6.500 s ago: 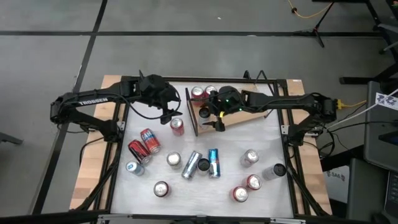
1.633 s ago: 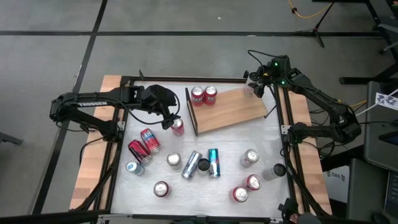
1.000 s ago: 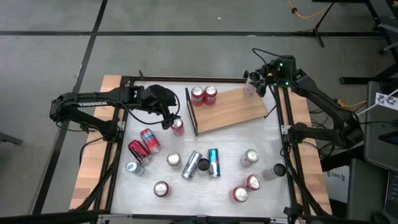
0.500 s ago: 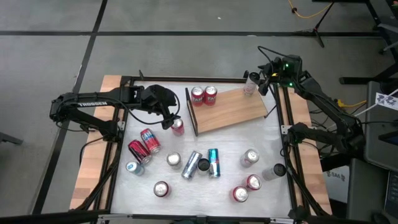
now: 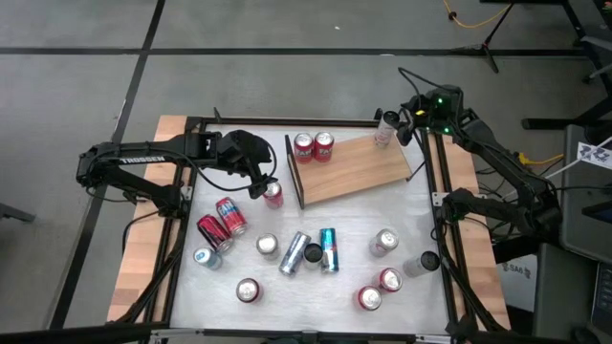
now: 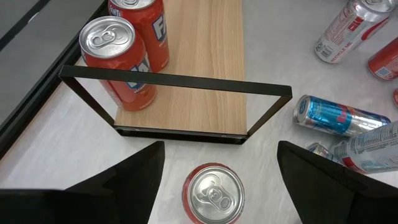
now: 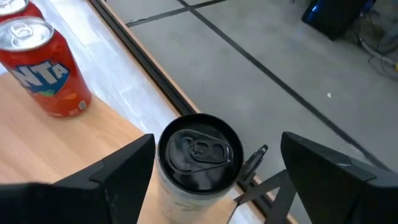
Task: Place canned beverage on shelf
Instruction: Put the top black soda can on the shelf
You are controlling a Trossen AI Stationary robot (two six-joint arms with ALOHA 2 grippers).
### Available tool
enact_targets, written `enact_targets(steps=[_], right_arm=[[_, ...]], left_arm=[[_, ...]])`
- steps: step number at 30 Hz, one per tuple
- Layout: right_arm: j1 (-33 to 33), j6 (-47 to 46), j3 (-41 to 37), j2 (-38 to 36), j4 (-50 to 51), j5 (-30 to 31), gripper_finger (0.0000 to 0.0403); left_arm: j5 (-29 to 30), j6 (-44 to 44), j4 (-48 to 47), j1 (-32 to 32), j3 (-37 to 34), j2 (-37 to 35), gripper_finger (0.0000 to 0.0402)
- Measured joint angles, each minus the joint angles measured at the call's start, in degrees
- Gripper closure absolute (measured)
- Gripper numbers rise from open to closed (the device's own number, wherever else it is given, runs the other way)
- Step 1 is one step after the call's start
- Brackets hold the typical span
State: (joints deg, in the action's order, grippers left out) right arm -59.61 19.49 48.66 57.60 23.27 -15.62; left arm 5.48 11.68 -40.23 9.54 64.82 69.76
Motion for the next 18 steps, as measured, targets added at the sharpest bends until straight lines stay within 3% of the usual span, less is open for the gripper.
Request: enact_targets(steps=[10, 18], right_arm=[[0.2, -14.68, 0.02, 0.0, -0.56, 1.1, 0.0065], [10.06, -20.55, 0.02, 0.0, -1.64, 16.87, 0.0065]], left_arm=[[0.0, -0.02, 0.0, 0.02, 0.0, -0.02, 0.0099], [0.01, -0.02, 0.0, 0.01, 0.0, 0.0, 0.0099]])
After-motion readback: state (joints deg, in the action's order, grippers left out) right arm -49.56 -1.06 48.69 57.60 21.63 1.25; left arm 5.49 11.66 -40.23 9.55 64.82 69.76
